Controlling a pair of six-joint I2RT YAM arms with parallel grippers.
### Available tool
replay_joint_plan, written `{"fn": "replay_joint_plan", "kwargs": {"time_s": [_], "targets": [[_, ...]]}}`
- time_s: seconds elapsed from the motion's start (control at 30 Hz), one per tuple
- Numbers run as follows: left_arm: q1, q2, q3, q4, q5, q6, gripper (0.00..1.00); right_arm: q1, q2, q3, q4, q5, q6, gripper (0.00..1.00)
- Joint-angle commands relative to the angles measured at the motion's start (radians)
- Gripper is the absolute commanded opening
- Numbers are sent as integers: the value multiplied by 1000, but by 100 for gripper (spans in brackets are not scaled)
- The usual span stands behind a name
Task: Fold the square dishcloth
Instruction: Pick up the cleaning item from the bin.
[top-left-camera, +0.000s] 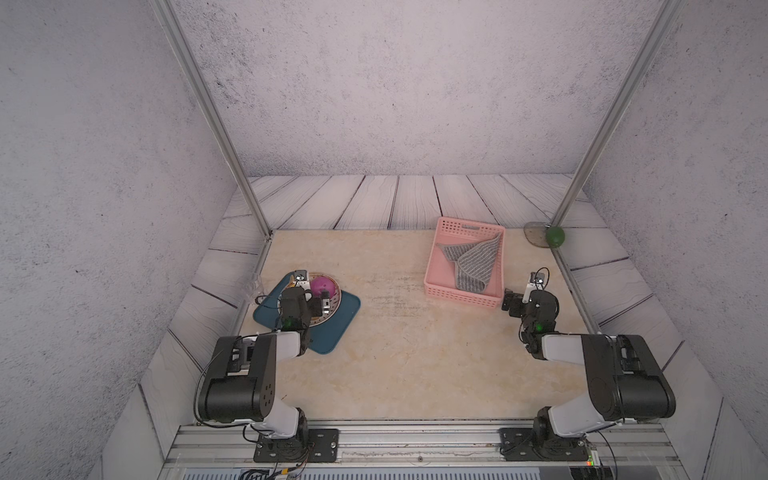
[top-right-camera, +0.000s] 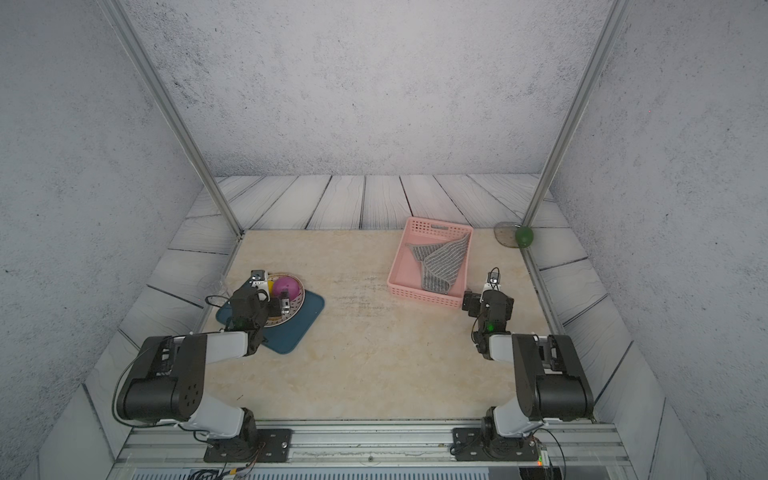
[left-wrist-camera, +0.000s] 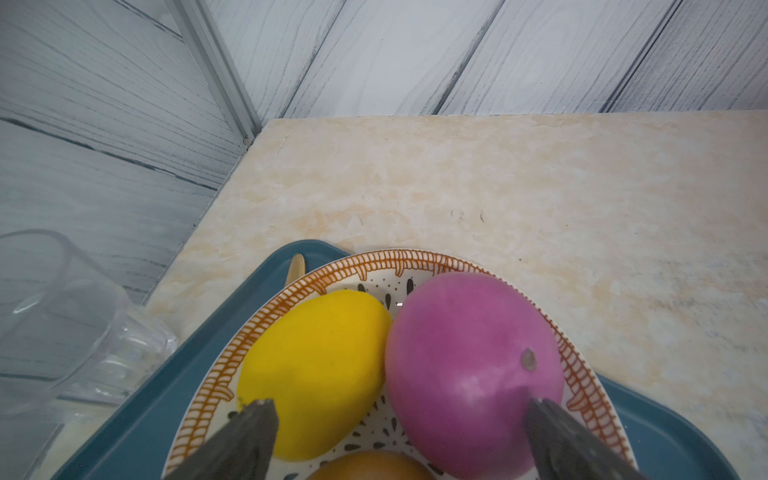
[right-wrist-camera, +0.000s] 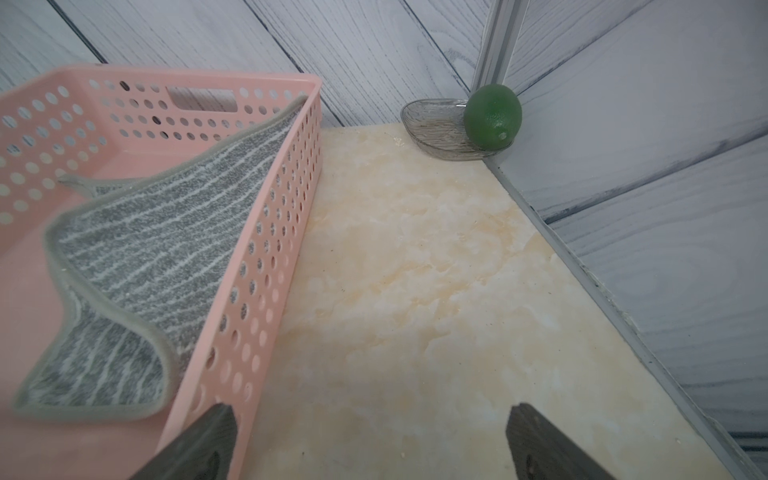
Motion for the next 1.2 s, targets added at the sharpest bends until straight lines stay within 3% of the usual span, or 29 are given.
{"fn": "replay_joint_plan", "kwargs": {"time_s": [0.0, 0.23, 0.4, 0.7, 0.93, 1.17], "targets": [[9, -64, 79, -151, -14, -13, 100, 2, -71, 98, -224, 95, 46, 99], [8, -166, 109, -292, -72, -68, 100, 5, -182, 263, -570, 155, 126, 99], [9, -246, 88, -310, -87, -98, 100, 6, -135, 483, -883, 100, 168, 99], [7, -293, 72, -320, -107, -117, 100, 125, 81, 783, -1134, 62, 207, 99], [8, -299, 66, -312, -77, -125, 100, 257, 346, 1058, -1276, 94, 212, 96], [7, -289, 66, -300, -44, -143, 100, 290, 624, 1357, -1412, 70, 269, 96]]}}
